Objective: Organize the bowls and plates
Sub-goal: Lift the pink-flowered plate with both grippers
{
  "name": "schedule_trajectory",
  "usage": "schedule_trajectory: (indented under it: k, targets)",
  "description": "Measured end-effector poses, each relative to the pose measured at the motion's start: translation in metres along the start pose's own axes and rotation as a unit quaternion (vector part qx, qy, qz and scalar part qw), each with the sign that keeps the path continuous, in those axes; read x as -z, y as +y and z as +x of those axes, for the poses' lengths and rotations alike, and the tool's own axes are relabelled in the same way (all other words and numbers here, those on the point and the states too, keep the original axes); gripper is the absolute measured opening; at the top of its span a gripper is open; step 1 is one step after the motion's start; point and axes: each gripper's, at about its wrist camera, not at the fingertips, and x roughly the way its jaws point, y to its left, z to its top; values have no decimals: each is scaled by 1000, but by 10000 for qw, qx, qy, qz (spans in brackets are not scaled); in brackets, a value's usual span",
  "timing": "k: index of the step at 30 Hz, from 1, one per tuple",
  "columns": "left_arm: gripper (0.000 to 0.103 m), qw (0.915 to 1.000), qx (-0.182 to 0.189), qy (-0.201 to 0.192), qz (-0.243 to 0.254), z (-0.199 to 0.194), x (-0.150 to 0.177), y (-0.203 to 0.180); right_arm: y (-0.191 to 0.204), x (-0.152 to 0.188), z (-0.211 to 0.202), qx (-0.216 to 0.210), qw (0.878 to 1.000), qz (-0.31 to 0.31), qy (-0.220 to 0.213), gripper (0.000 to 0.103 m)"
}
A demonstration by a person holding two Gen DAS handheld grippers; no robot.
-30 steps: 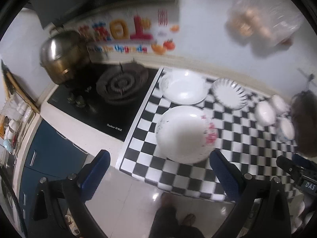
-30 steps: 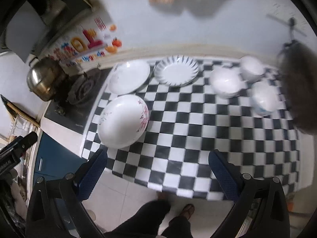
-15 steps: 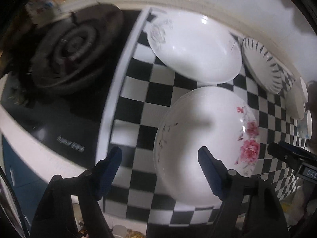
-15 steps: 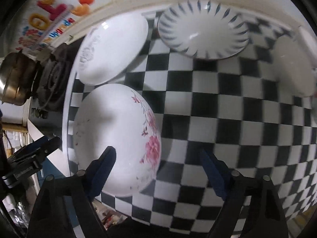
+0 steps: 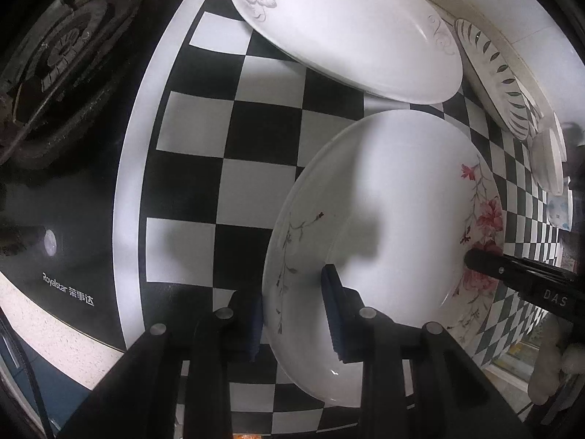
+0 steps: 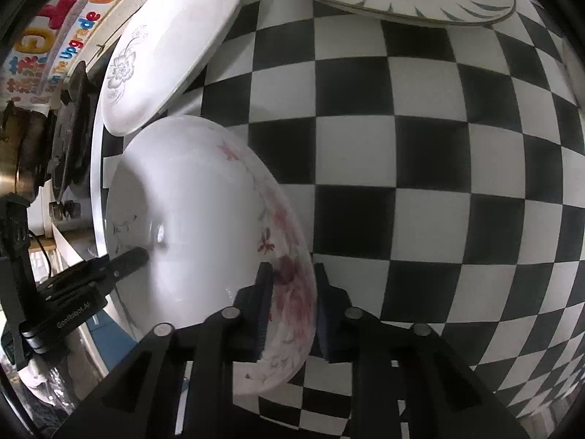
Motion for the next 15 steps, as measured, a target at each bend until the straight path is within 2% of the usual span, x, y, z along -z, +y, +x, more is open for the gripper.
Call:
schedule_trajectory:
  k: [5,9,15]
  targets:
    - [26,9999,-109,-131,-19,-13,8,-11,-2,4,-2,32,10000,-37,14,22]
    - [26,9998,68,-186,-89,-31,13,-25,-11,10,-11,-31,10000,18,-6,21]
    - [26,9995,51,-248,178,-40,19,-60,-30,22,-34,-5,9998,52,-190,21]
